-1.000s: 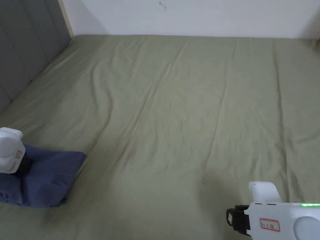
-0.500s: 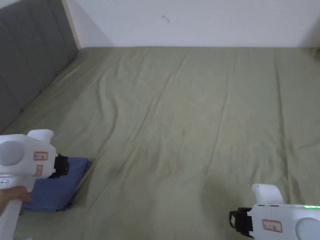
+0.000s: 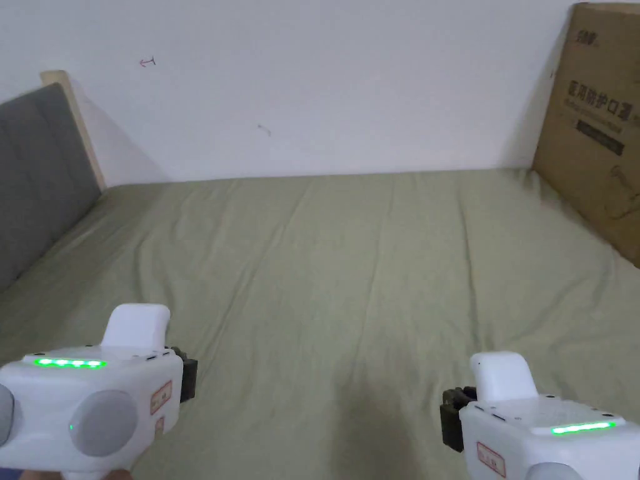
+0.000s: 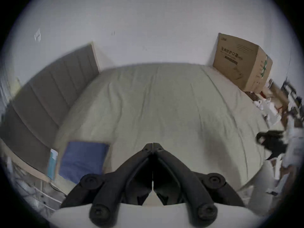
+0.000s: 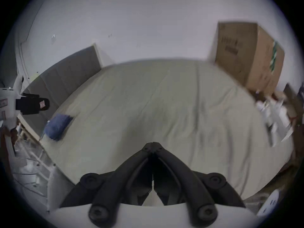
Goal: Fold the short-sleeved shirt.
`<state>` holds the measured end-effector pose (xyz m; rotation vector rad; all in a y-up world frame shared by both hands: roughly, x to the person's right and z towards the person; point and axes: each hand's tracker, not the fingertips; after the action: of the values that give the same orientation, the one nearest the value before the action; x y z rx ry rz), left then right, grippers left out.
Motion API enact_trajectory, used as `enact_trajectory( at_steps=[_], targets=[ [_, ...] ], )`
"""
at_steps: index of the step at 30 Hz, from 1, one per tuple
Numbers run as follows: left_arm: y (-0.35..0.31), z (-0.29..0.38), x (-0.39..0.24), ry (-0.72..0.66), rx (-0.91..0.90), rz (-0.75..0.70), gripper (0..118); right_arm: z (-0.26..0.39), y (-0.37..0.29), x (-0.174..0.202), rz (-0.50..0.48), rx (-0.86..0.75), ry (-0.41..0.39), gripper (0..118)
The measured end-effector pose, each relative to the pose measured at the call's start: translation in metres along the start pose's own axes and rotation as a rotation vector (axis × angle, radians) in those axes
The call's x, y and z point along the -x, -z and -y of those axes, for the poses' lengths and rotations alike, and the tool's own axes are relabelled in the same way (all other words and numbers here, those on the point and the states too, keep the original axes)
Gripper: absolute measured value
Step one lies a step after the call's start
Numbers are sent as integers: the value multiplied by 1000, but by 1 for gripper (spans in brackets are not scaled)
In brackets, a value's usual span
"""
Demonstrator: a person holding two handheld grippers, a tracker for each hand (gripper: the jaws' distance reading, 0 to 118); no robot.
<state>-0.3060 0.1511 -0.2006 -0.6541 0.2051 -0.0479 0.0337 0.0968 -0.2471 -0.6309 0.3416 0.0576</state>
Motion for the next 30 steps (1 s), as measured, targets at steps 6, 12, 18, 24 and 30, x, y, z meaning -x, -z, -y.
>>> enact_trajectory(
  at_steps=[6, 12, 18, 24, 30],
  targets=[
    [-36, -19, -30, -98, -227, 7, 0, -43, -35, -1, 118, -257, 13, 0],
    [-65, -19, -59, -45, -420, -91, 0, -51, -69, 8, 187, -462, -5, 0],
    [-76, -14, -70, -72, -448, -69, 0, -57, -73, 16, 226, -439, -38, 0],
    [-75, -13, -71, -75, -456, -52, 0, -54, -72, 17, 214, -435, -27, 10],
    [-76, -13, -74, -44, -465, -43, 103, -56, -66, 12, 195, -404, -4, 104]
  ],
)
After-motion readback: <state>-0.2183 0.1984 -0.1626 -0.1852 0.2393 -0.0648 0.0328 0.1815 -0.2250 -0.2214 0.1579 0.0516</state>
